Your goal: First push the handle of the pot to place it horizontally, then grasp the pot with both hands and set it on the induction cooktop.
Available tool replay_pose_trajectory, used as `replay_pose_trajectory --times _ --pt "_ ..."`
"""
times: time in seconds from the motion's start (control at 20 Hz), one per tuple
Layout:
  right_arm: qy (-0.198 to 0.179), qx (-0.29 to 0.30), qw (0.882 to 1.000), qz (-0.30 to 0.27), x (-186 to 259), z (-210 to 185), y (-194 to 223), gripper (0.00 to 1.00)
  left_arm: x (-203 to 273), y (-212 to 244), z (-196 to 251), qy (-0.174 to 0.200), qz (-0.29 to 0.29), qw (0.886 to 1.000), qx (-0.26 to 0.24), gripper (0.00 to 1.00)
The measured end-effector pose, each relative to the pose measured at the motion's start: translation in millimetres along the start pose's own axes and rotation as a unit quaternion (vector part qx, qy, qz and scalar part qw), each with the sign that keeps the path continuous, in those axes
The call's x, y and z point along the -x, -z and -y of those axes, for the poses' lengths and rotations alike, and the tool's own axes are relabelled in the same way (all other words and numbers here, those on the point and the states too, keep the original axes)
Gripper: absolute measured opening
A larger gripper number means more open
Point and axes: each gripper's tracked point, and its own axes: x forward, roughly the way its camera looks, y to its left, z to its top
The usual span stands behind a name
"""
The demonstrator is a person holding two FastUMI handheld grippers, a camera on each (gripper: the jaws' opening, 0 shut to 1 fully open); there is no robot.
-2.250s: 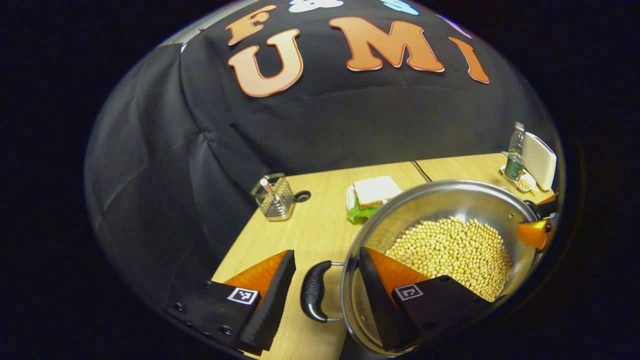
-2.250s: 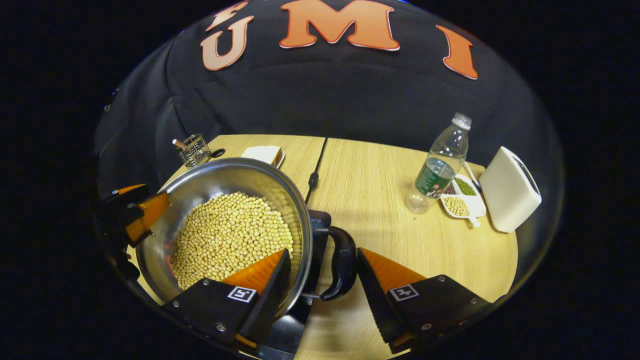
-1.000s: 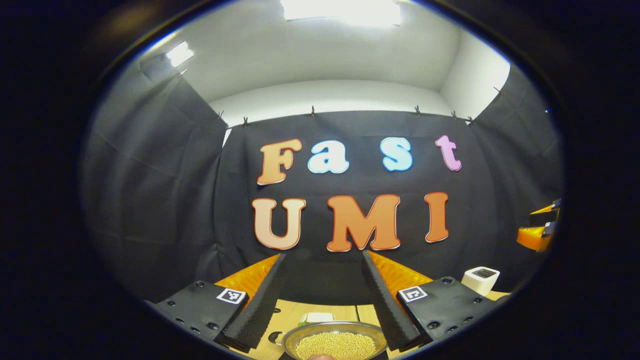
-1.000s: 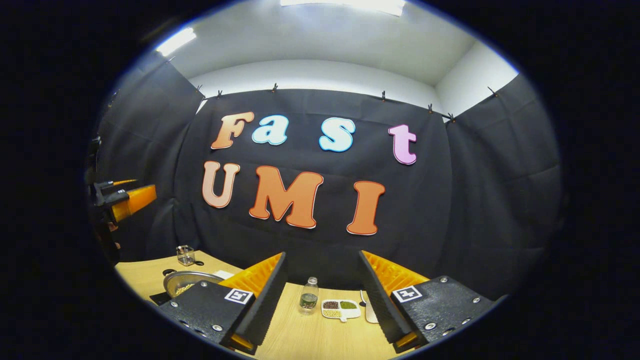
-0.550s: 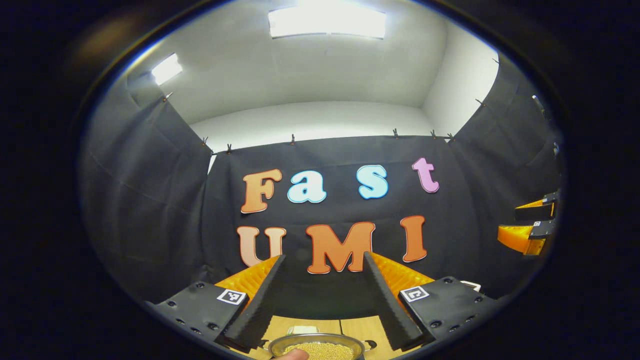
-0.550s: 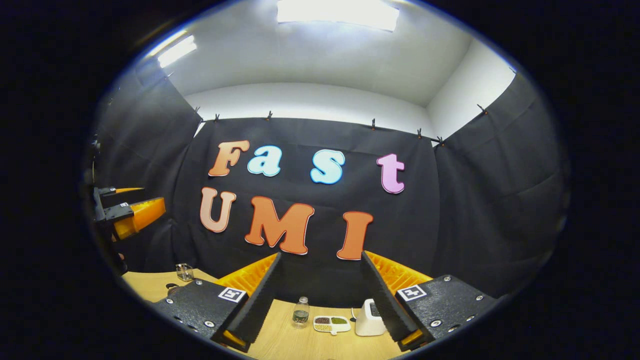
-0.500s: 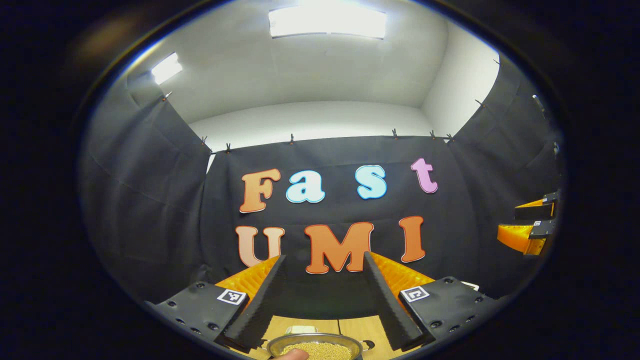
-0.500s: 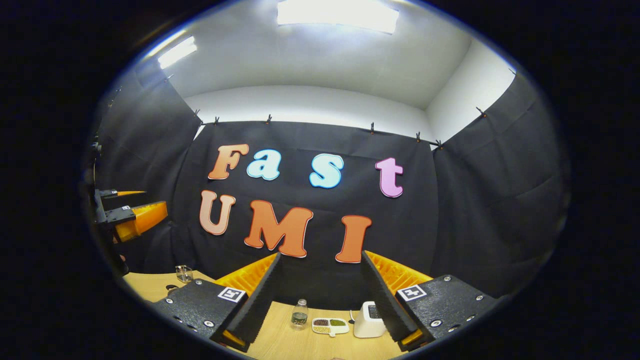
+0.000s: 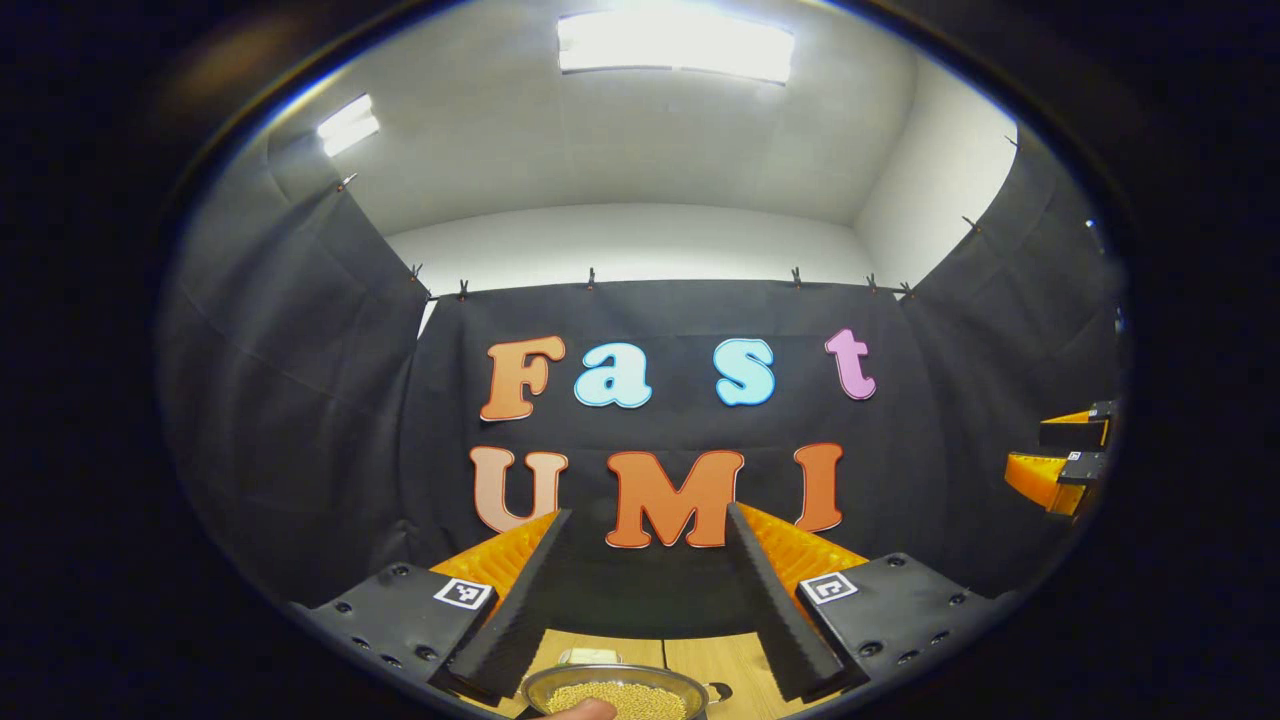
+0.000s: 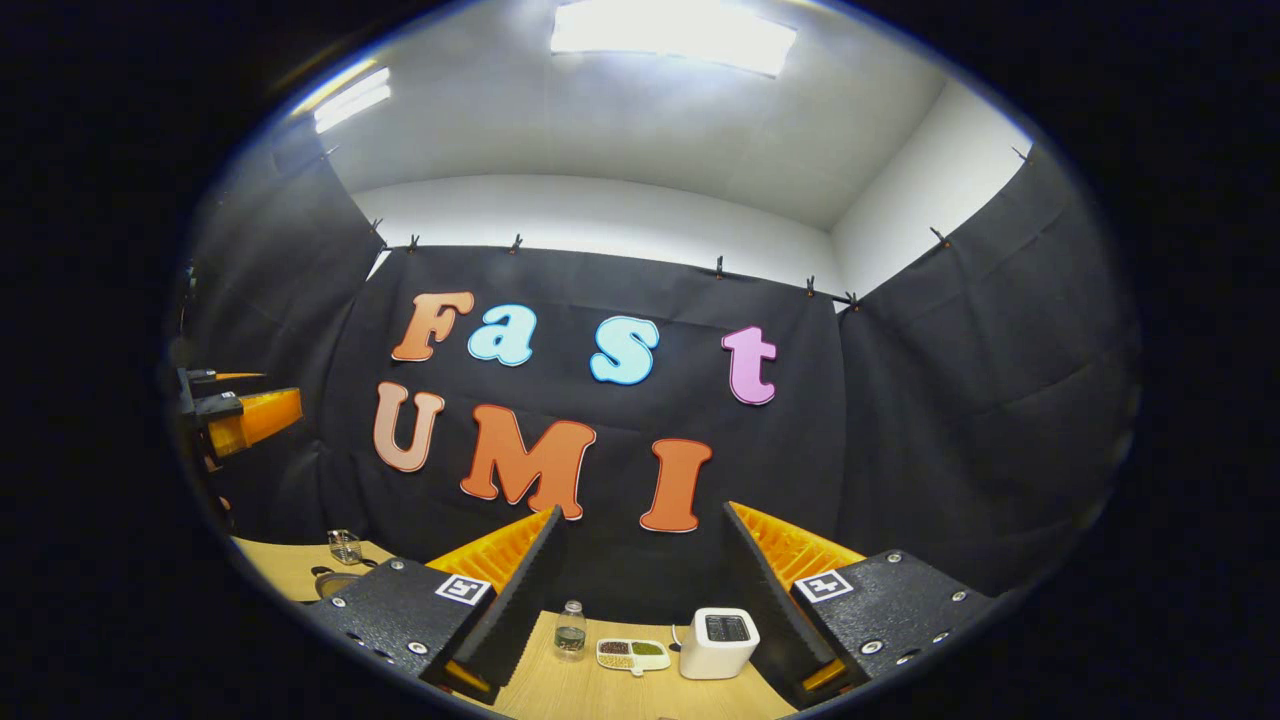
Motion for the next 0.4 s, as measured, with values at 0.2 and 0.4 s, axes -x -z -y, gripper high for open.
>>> replay_pose_trajectory --times 0.2,0.4 --pt "0.003 -0.001 1.000 -0.007 -1.8 3.9 8.2 0.96 5.4 -9.0 -6.4 0.000 0.011 1.000 0.016 0.98" --pt "0.002 0.000 1.000 -0.006 -4.2 5.0 6.4 0.95 4.7 -11.7 -12.8 -0.001 0.013 1.000 0.015 0.99"
